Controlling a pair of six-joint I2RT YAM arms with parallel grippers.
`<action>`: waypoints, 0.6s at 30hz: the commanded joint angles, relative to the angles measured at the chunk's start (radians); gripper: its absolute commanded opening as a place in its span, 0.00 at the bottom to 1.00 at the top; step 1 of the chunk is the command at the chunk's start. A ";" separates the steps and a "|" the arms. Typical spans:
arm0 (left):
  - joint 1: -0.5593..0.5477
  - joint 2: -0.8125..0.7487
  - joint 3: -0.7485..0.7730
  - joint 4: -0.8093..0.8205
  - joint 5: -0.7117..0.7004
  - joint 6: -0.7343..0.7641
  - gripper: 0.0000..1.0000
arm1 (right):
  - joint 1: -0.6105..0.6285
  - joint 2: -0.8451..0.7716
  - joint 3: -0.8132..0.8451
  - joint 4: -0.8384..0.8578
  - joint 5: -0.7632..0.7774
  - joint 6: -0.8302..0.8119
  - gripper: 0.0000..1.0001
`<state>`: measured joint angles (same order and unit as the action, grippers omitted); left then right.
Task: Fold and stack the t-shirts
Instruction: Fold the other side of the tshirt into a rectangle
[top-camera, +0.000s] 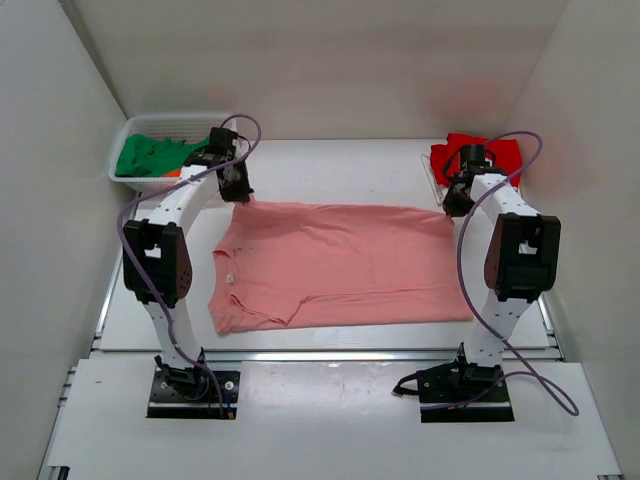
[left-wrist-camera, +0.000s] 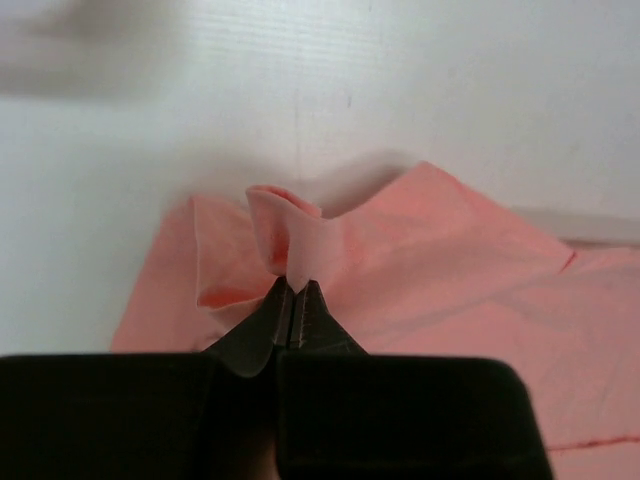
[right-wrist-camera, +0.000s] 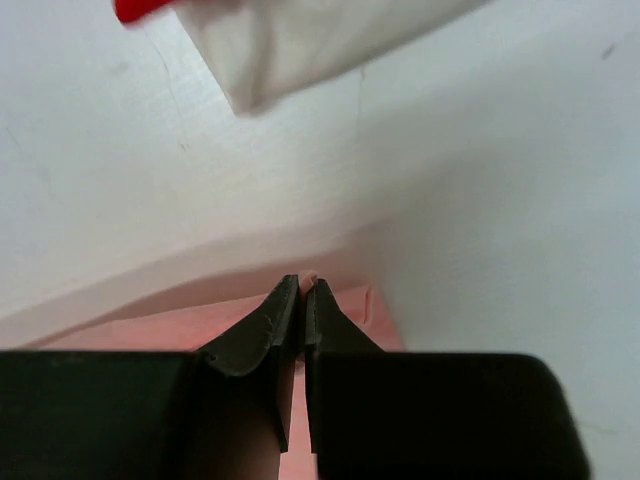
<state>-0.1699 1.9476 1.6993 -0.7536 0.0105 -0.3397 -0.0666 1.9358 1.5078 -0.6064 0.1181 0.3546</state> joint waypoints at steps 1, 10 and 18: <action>-0.039 -0.132 -0.165 0.039 -0.009 0.016 0.00 | -0.009 -0.089 -0.095 0.034 -0.001 -0.020 0.00; -0.033 -0.452 -0.582 0.083 -0.044 0.007 0.00 | -0.038 -0.270 -0.345 0.074 -0.023 -0.040 0.01; -0.054 -0.598 -0.785 0.072 -0.049 -0.005 0.00 | -0.061 -0.415 -0.511 0.091 -0.040 -0.025 0.00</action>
<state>-0.2184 1.4025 0.9661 -0.6933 -0.0185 -0.3420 -0.1070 1.5768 1.0290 -0.5541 0.0696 0.3328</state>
